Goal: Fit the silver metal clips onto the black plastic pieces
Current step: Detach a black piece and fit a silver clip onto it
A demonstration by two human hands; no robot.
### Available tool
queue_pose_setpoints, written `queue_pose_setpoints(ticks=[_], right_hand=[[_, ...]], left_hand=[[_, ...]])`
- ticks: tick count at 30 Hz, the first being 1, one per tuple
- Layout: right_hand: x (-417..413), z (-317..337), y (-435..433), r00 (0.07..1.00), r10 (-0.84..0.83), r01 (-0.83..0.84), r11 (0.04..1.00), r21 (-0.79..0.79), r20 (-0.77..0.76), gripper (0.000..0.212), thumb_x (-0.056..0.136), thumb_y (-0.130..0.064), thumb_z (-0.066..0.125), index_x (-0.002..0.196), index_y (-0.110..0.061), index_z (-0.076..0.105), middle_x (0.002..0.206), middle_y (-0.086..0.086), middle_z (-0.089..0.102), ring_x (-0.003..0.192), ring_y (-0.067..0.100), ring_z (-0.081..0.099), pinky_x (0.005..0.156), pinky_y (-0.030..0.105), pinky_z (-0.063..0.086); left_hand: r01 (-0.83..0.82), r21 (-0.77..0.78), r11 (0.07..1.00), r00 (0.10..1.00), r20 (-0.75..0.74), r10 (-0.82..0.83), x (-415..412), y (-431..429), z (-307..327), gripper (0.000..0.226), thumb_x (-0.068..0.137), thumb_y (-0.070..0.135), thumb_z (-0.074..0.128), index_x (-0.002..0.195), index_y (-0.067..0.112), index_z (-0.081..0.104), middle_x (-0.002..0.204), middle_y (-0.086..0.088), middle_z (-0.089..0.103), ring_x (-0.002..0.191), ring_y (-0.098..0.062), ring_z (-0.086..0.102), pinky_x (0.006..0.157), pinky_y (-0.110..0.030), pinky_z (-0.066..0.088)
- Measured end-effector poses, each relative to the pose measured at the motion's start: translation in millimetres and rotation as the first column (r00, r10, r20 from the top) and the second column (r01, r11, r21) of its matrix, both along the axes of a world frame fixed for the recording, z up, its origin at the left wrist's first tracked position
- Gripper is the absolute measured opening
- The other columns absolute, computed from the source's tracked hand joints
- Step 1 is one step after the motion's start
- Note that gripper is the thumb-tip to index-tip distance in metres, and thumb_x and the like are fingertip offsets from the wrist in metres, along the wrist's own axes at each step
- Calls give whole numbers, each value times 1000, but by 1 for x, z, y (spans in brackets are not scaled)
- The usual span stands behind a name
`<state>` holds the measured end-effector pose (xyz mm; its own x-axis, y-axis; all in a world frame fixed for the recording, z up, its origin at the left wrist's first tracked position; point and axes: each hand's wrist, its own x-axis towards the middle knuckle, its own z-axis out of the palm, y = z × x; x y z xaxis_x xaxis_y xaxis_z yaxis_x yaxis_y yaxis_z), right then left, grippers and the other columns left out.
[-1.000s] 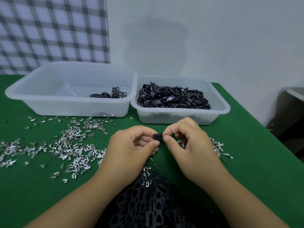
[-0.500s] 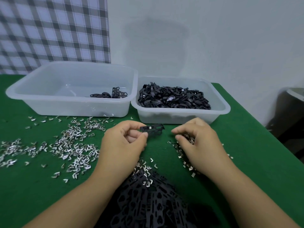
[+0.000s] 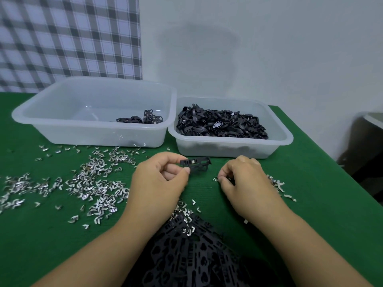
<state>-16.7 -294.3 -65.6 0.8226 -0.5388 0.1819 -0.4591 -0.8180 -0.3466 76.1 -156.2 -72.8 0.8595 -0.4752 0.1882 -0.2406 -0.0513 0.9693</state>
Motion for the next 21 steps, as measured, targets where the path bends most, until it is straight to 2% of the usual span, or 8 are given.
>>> queue_pose_setpoints(ticks=[2,4,6,7,10,12,16,21], right_hand=[[0,0,0,999,10,-10,1000,2,31,12,91,-21,51,80,-23,56,91,-5,47,97,17,40,83,29,35],[-2,2,1,987,27,-34,999,37,160,15,91,-18,51,78,-24,53,89,-8,47,93,14,41,81,23,34],[-4,5,6,951,35,-76,990,122,306,18,91,-17,52,77,-27,51,81,-15,48,81,5,43,69,11,31],[-5,6,8,934,31,-96,982,165,355,18,91,-17,53,76,-28,51,74,-16,50,73,1,43,63,10,31],[-6,5,14,903,14,-118,969,215,430,17,89,-16,56,77,-28,54,65,-15,52,64,-1,46,57,9,32],[-5,4,17,886,14,-123,971,206,463,18,88,-16,59,77,-29,55,63,-15,52,63,-1,46,57,9,32],[-4,2,23,870,78,-158,980,124,487,14,83,-14,66,79,-27,61,68,-17,57,68,2,51,62,12,35],[-2,0,25,855,135,-187,981,54,501,17,75,-8,73,82,-22,67,73,-14,63,71,5,55,67,14,41]], left_hand=[[7,14,1000,1000,23,-7,1,0,-1,24,80,6,69,82,29,68,60,0,64,56,-14,59,61,-39,57],[24,48,999,996,82,-28,1,2,-1,30,81,7,66,90,35,65,58,9,61,53,-6,56,57,-24,53],[33,83,996,987,151,-46,-1,3,0,34,81,6,63,91,39,65,58,10,56,49,-1,48,50,-10,41],[37,107,994,980,190,-57,-2,4,1,35,80,5,61,89,39,66,60,10,53,49,-1,46,49,-8,37],[62,185,981,944,309,-118,-7,4,4,36,78,3,60,83,38,69,68,7,50,57,-7,49,53,-9,35],[85,205,975,931,332,-151,-8,4,5,36,77,2,60,84,36,70,67,6,49,61,-8,49,55,-9,35],[121,204,972,935,304,-180,-8,4,5,34,79,3,60,91,33,71,67,5,49,59,-6,48,55,-9,35],[158,130,979,952,243,-186,-6,1,4,32,80,2,62,87,32,70,75,-2,58,66,-11,52,61,-11,41]])
